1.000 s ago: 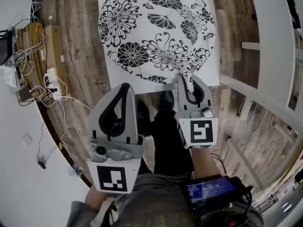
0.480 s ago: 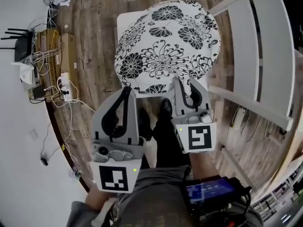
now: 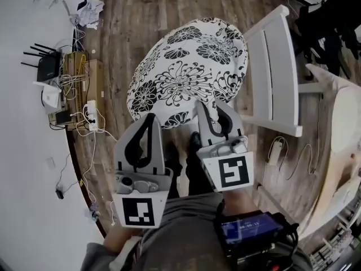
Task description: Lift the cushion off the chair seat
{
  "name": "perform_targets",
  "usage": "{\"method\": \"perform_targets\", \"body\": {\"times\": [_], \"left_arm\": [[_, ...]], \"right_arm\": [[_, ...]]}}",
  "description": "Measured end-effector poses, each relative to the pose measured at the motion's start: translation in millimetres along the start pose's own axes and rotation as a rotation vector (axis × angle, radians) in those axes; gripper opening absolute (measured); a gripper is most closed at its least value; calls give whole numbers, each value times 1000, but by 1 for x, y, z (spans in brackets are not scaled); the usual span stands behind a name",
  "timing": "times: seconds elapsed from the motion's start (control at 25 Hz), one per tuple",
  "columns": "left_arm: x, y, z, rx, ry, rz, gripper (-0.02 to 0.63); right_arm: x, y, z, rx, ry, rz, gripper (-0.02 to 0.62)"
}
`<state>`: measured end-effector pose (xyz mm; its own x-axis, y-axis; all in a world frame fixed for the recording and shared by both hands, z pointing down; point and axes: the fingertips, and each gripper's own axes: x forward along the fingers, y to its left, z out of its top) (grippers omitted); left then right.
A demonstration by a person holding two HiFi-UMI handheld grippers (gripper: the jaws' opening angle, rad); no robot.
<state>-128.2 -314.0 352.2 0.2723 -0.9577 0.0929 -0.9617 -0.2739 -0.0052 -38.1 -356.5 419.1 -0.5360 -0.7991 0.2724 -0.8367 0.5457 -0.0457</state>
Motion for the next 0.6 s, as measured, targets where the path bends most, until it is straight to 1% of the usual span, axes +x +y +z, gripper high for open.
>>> {"method": "perform_targets", "body": {"times": [0.16,0.32,0.6], "left_arm": [[-7,4,48,7,-21,23,6],[-12,8,87,8,4,75,6],[-22,9,162,5,-88,99,6]], "right_arm": [[-12,8,63,-12,-56,18,32],[-25,11,114,-4,-93,36,34],[-50,25,209,-53,-218,43,34]]}}
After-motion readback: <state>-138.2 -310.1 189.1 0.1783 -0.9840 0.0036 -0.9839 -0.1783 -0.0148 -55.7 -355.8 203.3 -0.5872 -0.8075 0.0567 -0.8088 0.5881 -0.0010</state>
